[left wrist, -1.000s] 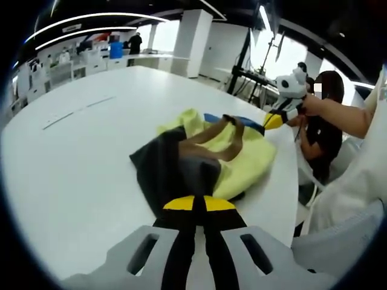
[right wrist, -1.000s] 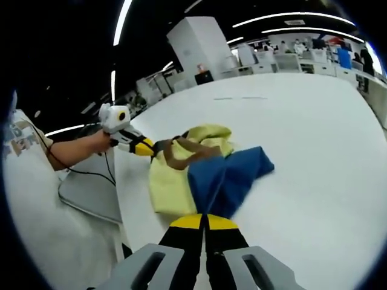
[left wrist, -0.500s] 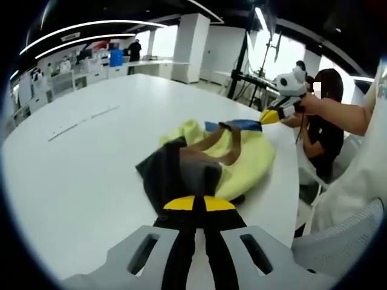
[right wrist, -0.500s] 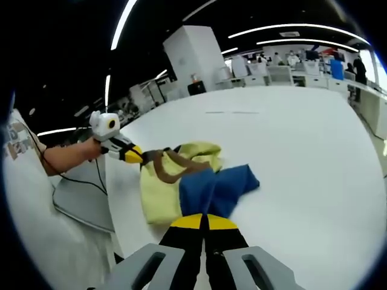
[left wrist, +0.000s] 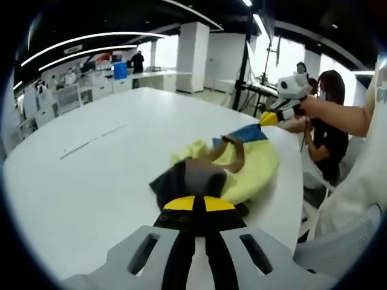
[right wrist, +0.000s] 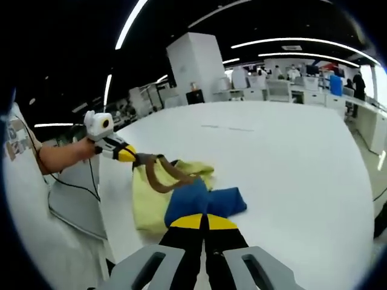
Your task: Fold the garment on the visible template until the final outline fits inside the template.
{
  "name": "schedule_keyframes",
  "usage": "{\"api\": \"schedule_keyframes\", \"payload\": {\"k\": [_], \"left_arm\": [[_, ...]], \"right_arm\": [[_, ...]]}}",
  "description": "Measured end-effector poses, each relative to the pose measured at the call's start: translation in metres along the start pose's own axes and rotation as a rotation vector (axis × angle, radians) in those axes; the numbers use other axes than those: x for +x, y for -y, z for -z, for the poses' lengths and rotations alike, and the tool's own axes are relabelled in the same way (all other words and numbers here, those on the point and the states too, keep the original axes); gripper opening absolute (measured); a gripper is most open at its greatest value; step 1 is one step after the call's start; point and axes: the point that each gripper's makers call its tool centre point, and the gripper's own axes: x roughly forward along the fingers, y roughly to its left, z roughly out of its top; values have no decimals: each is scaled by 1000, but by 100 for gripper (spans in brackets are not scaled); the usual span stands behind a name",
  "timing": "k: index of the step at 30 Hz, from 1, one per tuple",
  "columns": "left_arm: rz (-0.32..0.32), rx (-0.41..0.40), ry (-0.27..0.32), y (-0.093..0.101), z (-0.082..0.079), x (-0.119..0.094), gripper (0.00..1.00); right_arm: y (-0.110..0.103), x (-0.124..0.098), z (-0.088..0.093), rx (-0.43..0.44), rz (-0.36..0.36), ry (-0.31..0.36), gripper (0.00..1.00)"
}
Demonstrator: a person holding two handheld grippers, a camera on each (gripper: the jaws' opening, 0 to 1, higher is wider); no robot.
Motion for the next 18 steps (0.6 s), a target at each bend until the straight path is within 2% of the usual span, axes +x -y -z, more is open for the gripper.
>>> {"api": "schedule_keyframes", "payload": {"k": [5, 10, 18], "left_arm": [[-22, 14, 16, -6, -7, -3, 0], [-53, 34, 50, -15, -23, -6, 0], [-68, 70, 62, -28, -42, -4, 0]], "right_arm": [[5, 0, -12, -15, 12, 18, 0], [8, 1, -22, -30, 21, 33, 0], [13, 5, -39, -53, 26, 45, 0]]}}
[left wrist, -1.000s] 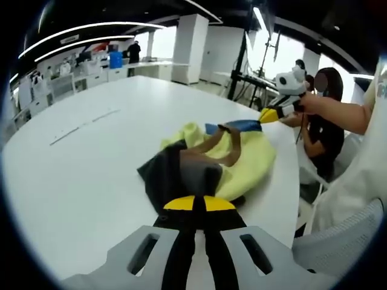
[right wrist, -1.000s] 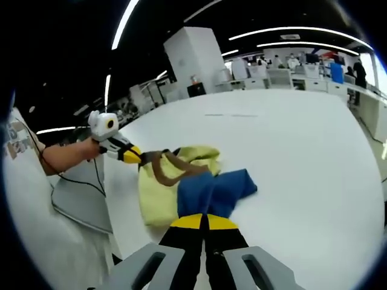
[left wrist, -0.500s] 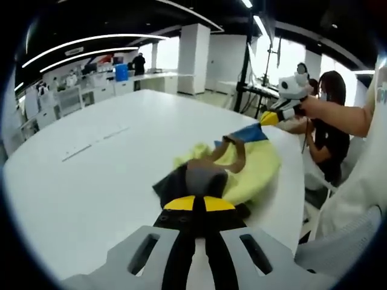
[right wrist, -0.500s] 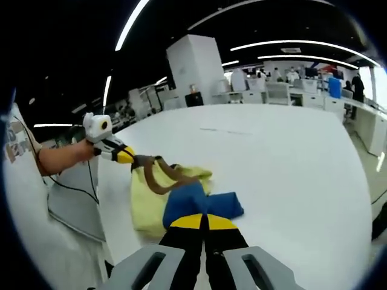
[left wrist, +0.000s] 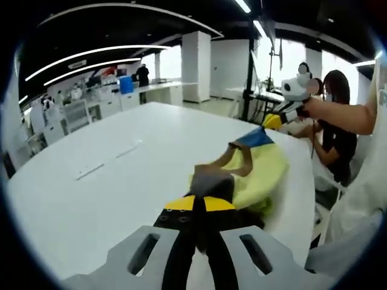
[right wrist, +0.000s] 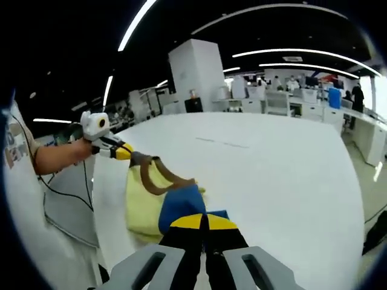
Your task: Fold the garment on the visible template until the final outline fits inside the template.
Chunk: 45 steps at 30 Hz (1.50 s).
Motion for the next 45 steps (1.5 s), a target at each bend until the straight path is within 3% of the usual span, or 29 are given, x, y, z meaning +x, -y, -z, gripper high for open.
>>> {"api": "schedule_keyframes", "payload": {"k": [8, 26, 45], "left_arm": [[-4, 37, 12, -18, -24, 5, 0], [-12, 72, -12, -51, -40, 28, 0], [-149, 100, -28, -109, -43, 71, 0]], "right_arm": [[4, 5, -21, -26, 9, 17, 0], [35, 27, -48, -52, 31, 23, 0], [88, 71, -64, -65, 108, 31, 0]]}}
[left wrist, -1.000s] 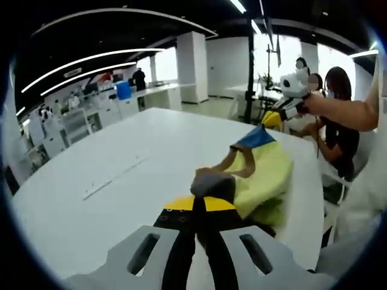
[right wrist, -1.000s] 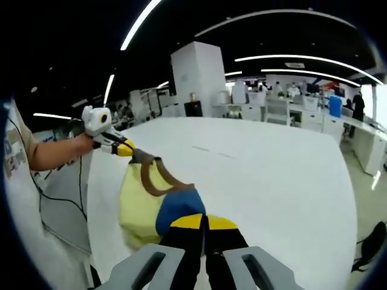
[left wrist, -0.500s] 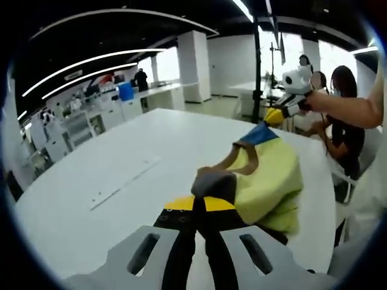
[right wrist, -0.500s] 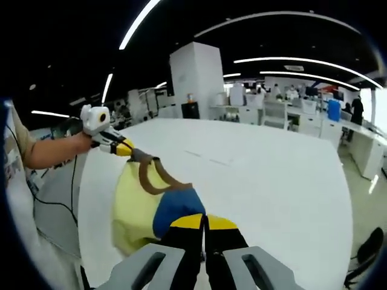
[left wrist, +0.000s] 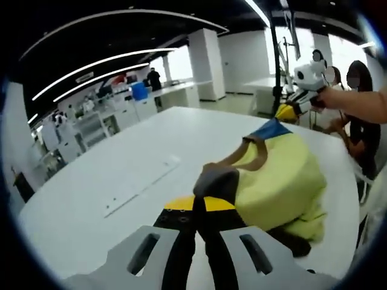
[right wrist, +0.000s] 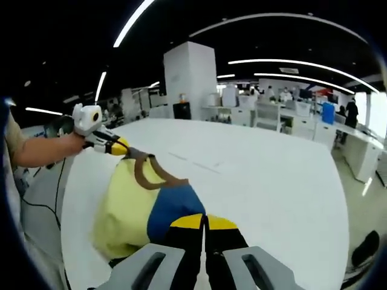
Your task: Fold the garment on the visible template until the final outline fits inside the template.
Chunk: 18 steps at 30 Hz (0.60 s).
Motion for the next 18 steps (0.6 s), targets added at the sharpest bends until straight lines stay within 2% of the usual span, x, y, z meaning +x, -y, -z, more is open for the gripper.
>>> {"api": "schedule_keyframes", "payload": {"k": [6, 11, 18], "left_arm": [[-35, 11, -22, -10, 7, 17, 0], [-51, 22, -73, -18, 22, 32, 0], [-66, -9, -129, -24, 42, 49, 0]], "right_arm": [[14, 18, 7, -7, 31, -23, 0], [25, 32, 17, -14, 48, -64, 0], [31, 54, 31, -22, 52, -129, 0]]}}
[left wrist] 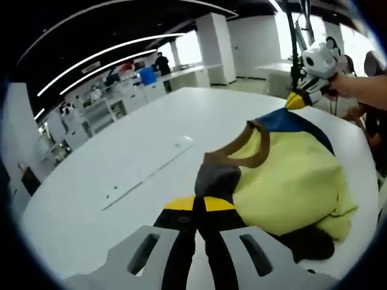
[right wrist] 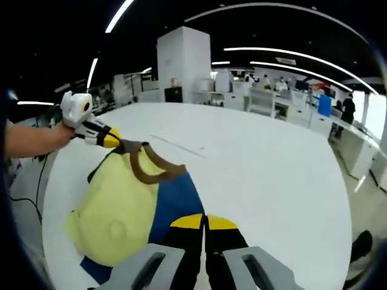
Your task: Fold the garment on the visible template until the final outline fits inside the template.
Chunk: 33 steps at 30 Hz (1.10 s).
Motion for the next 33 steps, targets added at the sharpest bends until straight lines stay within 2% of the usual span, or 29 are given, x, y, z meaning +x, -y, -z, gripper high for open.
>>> {"api": "schedule_keyframes", "payload": {"k": [12, 17, 25, 31, 33], "left_arm": [[22, 3, -118, 0, 34, 27, 0], [31, 20, -172, 2, 47, 35, 0], [47, 28, -230, 2, 61, 43, 0], [48, 28, -240, 2, 58, 46, 0], [54, -11, -237, 2, 58, 46, 0]], "right_arm": [[10, 31, 23, -36, 3, -124, 0], [13, 37, 32, -28, 12, -151, 0], [16, 47, 43, -17, 28, -194, 0], [15, 50, 50, -13, 41, -222, 0], [16, 50, 52, -14, 46, -229, 0]]}}
